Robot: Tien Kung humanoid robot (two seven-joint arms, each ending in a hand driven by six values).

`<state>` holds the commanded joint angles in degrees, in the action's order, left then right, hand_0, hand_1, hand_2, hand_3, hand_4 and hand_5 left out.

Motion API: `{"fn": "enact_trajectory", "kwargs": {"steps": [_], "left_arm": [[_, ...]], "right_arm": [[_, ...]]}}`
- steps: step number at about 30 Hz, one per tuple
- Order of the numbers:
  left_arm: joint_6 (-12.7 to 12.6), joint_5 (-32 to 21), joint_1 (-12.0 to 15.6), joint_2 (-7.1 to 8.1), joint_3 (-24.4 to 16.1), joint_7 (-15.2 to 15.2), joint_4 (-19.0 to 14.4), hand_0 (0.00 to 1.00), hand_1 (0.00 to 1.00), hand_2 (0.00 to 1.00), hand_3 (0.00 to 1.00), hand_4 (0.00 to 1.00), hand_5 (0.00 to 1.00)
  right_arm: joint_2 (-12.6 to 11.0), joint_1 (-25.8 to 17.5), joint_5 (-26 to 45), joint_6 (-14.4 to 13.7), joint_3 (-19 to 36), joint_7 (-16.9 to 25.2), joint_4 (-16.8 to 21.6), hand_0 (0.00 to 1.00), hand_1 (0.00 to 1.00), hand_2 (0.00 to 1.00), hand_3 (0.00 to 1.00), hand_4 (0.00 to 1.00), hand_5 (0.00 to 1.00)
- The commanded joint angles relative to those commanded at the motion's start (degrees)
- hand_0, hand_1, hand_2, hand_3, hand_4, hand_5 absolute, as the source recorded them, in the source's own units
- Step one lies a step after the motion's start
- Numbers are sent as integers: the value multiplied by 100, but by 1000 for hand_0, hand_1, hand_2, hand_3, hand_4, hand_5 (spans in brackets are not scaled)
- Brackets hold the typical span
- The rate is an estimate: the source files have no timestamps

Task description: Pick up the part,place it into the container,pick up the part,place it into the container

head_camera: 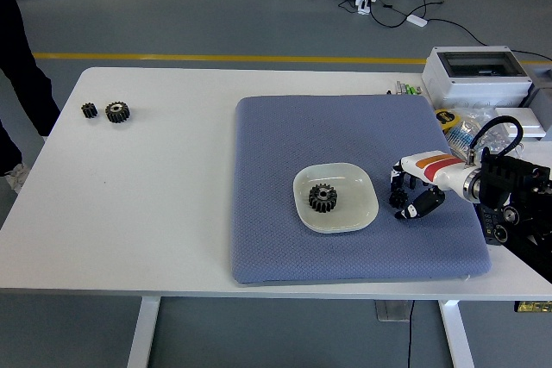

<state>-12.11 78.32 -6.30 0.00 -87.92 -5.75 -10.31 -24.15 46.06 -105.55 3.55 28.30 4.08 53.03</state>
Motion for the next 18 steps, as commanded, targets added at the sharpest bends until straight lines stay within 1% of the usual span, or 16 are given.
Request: {"fn": "enact_trajectory", "kwargs": {"steps": [1,2,13,14,18], "left_arm": [[0,-3,1,0,3,-1,0,688,674,684,569,675,607],[0,-5,1,0,4,-1,0,688,674,683,569,675,607],[3,-10,-1,0,19,-4,0,688,674,685,569,676,607],[4,-13,-2,0,23,-4,0,688,674,685,569,675,607],[5,-31,-12,0,38,-1,0,688,674,685,569,675,607]], "right_arm": [[7,2,8,-18,-7,13,-25,417,471,542,510,829,164],[11,2,12,-25,-11,20,-38,457,461,521,505,775,141],[14,-8,65,-63,-54,82,-130,460,447,505,503,764,128],[13,-9,71,-66,-53,87,-131,450,441,496,504,775,90],[3,-14,105,-74,-59,118,-128,450,441,496,504,775,90]]}}
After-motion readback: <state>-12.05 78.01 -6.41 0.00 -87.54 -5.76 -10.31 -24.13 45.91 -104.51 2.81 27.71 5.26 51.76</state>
